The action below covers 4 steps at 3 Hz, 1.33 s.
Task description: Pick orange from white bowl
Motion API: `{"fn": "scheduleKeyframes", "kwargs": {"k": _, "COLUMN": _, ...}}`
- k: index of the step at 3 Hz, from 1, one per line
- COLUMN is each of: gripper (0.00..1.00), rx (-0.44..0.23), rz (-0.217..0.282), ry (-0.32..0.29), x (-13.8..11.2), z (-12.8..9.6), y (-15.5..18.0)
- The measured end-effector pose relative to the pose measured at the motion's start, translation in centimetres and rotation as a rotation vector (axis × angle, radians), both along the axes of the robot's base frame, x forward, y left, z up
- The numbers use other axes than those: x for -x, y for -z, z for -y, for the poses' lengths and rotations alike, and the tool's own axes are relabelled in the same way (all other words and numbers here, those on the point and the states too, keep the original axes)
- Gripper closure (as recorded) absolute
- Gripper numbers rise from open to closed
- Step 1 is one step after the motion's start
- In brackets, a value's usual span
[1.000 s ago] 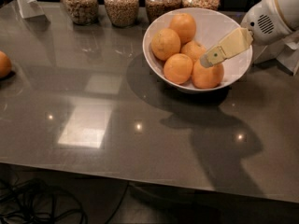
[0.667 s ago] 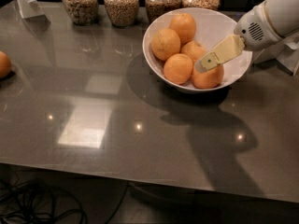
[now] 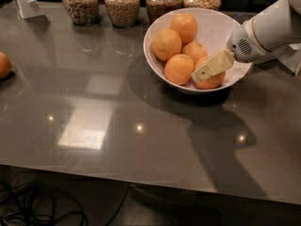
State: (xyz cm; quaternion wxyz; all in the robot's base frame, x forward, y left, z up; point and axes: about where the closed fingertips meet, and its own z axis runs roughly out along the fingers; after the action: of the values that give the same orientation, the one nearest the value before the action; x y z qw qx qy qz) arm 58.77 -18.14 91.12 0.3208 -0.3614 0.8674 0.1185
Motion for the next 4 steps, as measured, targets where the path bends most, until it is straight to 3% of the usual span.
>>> {"fn": "scheduleKeyframes", "kwargs": {"k": 2, "gripper": 0.18, "rx": 0.051, "rz": 0.01, "ry": 0.009, "x": -1.5, "z": 1.0, "y": 3.4}}
{"fn": "scheduleKeyframes", "kwargs": {"k": 3, "gripper": 0.2, "rx": 0.078, "rz": -0.008, "ry": 0.001, "x": -2.1, "z": 1.0, "y": 5.1}}
{"fn": "scheduleKeyframes", "kwargs": {"k": 4, "gripper": 0.31, "rx": 0.097, "rz": -0.024, "ry": -0.009, "x": -2.6, "z": 0.8, "y": 6.5}}
